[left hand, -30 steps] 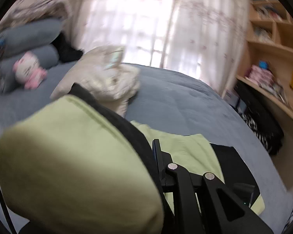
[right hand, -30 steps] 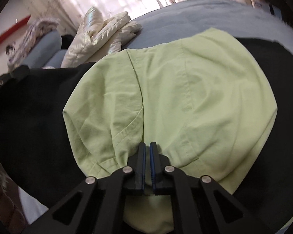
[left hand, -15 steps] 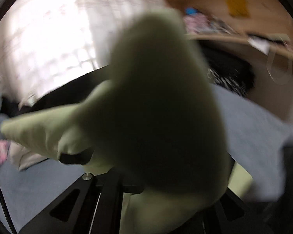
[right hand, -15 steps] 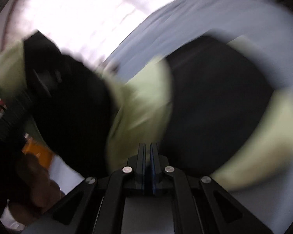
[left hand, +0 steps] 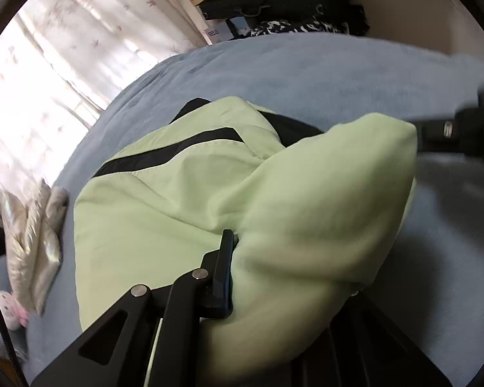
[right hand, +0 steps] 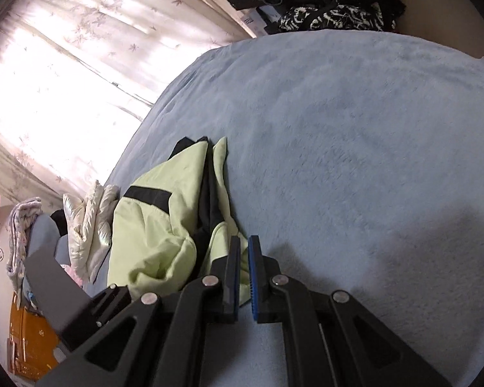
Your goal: Fold large clothes
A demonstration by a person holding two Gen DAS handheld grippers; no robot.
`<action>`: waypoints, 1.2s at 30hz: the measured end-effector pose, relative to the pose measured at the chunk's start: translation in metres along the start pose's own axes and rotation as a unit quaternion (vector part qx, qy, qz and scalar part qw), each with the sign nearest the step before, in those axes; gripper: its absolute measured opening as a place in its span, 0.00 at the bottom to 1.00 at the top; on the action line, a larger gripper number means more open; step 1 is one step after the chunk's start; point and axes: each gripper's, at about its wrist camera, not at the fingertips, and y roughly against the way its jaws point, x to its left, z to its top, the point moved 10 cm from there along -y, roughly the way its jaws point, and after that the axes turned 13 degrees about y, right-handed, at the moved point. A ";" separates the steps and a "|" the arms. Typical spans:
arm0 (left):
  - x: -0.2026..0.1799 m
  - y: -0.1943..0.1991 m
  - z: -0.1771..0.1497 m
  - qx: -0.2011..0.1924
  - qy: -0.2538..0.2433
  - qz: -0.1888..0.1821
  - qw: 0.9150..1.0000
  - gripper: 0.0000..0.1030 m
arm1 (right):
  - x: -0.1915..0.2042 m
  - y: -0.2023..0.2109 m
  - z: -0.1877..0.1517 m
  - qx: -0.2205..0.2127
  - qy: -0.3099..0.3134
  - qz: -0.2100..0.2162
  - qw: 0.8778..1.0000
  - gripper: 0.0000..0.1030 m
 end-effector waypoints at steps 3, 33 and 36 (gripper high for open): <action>0.007 0.009 0.013 -0.020 0.026 -0.013 0.999 0.08 | -0.002 0.002 0.003 -0.008 0.004 0.002 1.000 0.05; 0.178 0.046 -0.047 0.061 0.323 -0.106 0.938 0.79 | 0.046 -0.063 0.045 0.136 0.018 0.093 0.986 0.37; 0.192 0.031 -0.062 0.080 0.371 -0.122 0.917 0.78 | 0.044 -0.086 0.040 0.172 -0.001 0.098 0.980 0.37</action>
